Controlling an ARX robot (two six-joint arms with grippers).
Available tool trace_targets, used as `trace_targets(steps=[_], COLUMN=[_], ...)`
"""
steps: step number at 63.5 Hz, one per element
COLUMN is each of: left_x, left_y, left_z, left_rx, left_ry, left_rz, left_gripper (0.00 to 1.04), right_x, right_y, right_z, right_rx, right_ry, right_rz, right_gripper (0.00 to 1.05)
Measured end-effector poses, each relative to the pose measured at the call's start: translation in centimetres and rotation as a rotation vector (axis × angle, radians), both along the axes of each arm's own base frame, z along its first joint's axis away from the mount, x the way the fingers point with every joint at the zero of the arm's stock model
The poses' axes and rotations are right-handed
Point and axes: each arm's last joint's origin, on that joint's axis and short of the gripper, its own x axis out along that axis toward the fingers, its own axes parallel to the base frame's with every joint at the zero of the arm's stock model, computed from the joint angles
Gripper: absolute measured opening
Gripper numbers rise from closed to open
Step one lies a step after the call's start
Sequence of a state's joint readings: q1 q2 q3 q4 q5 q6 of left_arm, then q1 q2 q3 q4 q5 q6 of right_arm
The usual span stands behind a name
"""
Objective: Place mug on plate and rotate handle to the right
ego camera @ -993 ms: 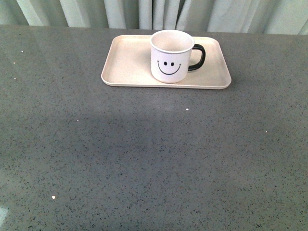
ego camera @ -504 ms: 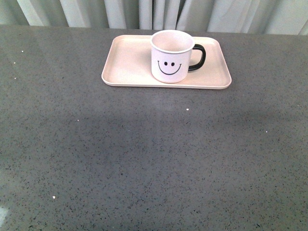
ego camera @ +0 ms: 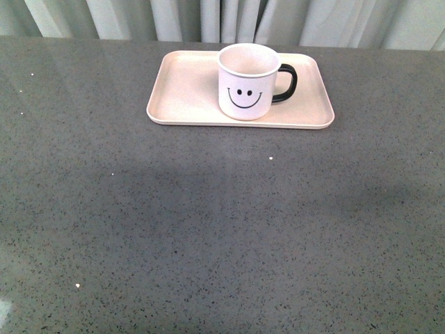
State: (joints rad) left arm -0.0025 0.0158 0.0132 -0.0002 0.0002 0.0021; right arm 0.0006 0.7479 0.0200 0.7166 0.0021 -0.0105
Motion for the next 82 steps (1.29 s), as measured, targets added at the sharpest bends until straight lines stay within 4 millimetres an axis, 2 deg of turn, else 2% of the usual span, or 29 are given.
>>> trace_targets(steps=[32, 75, 82], left_x=[0.0, 0.0, 0.0], left_y=[0.0, 0.0, 0.0], left_z=[0.0, 0.0, 0.0], left_rx=[0.000, 0.000, 0.000], left_ry=[0.000, 0.000, 0.000], left_rz=[0.000, 0.000, 0.000], left_gripper=[0.95, 0.95, 0.95], right_x=[-2.2, -3.8, -4.9], right_y=[0.0, 0.0, 0.0], right_z=[0.9, 0.9, 0.6], right_rx=[0.000, 0.000, 0.000], right_ry=[-0.029, -0.031, -0.023], right_rz=[0.000, 0.000, 0.002], right_gripper=[0.02, 0.02, 0.02])
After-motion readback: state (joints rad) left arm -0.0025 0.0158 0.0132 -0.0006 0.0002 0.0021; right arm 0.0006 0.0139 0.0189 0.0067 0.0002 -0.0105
